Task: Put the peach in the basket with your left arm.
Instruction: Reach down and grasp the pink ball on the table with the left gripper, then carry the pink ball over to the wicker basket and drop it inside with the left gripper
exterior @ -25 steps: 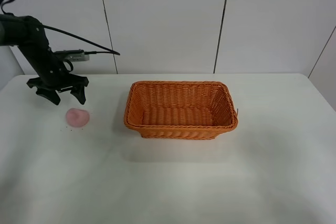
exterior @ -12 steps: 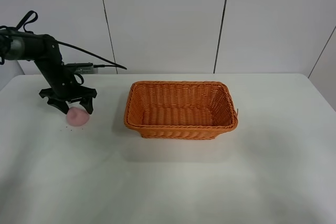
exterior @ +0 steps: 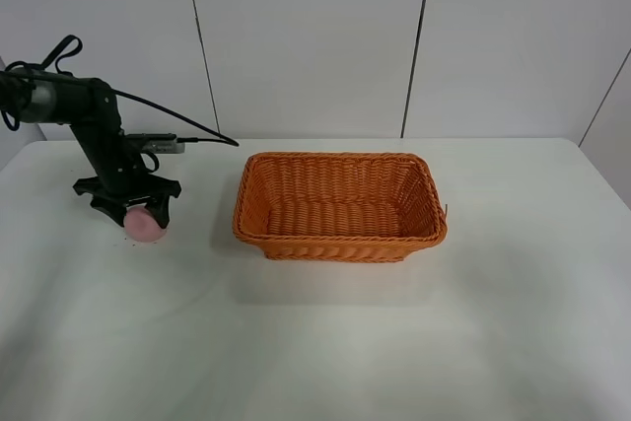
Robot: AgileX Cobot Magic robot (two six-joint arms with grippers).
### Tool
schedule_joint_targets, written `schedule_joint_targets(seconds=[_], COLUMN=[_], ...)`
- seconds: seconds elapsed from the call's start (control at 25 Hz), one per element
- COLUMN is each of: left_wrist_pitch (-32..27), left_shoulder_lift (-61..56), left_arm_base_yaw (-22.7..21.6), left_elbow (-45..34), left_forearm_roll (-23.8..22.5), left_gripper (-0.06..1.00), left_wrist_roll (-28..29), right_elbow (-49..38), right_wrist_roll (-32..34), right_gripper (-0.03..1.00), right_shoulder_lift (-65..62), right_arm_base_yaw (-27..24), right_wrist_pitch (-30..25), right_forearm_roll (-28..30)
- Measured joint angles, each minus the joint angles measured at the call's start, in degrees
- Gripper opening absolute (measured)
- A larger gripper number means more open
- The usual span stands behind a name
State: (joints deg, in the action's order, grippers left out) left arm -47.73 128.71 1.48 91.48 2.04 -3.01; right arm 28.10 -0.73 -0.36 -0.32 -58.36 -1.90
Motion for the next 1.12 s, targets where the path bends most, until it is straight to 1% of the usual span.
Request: schedule_joint_targets(seconds=[0.08, 0.12, 0.16, 0.2, 0.28, 0.36, 0.56, 0.72, 0.84, 1.12], left_wrist_pitch=[-0.5, -1.0, -1.6, -1.9, -3.4, -5.4, -12.5, -17.6, -19.1, -19.1], left_shoulder_lift=[0.0, 0.0, -0.5, -1.1, -2.9, -5.4, -12.9, -15.6, -15.2, -10.3], left_arm_base_yaw=[0.0, 0.0, 0.0, 0.0, 0.0, 0.0, 0.4, 3.4, 7.7, 20.6], left_elbow=[0.0, 0.1, 0.2, 0.4, 1.0, 2.0, 7.0, 10.7, 13.4, 20.2], left_forearm_roll=[0.0, 0.0, -0.1, -0.3, -1.1, -2.0, -2.4, -2.5, -2.5, -2.0], left_gripper=[0.42, 0.29, 0.19, 0.14, 0.09, 0.07, 0.05, 0.05, 0.05, 0.05], left_wrist_roll=[0.4, 0.6, 0.7, 1.2, 2.0, 2.6, 3.4, 4.4, 4.8, 7.2], right_elbow=[0.0, 0.0, 0.0, 0.0, 0.0, 0.0, 0.0, 0.0, 0.0, 0.0], right_wrist_roll=[0.0, 0.0, 0.0, 0.0, 0.0, 0.0, 0.0, 0.0, 0.0, 0.0], right_gripper=[0.69, 0.69, 0.69, 0.69, 0.69, 0.69, 0.69, 0.69, 0.69, 0.69], right_shoulder_lift=[0.0, 0.0, 0.0, 0.0, 0.0, 0.0, 0.0, 0.0, 0.0, 0.0], right_arm_base_yaw=[0.0, 0.0, 0.0, 0.0, 0.0, 0.0, 0.0, 0.0, 0.0, 0.0], right_wrist_pitch=[0.0, 0.0, 0.0, 0.0, 0.0, 0.0, 0.0, 0.0, 0.0, 0.0], right_forearm_roll=[0.0, 0.0, 0.0, 0.0, 0.0, 0.0, 0.0, 0.0, 0.0, 0.0])
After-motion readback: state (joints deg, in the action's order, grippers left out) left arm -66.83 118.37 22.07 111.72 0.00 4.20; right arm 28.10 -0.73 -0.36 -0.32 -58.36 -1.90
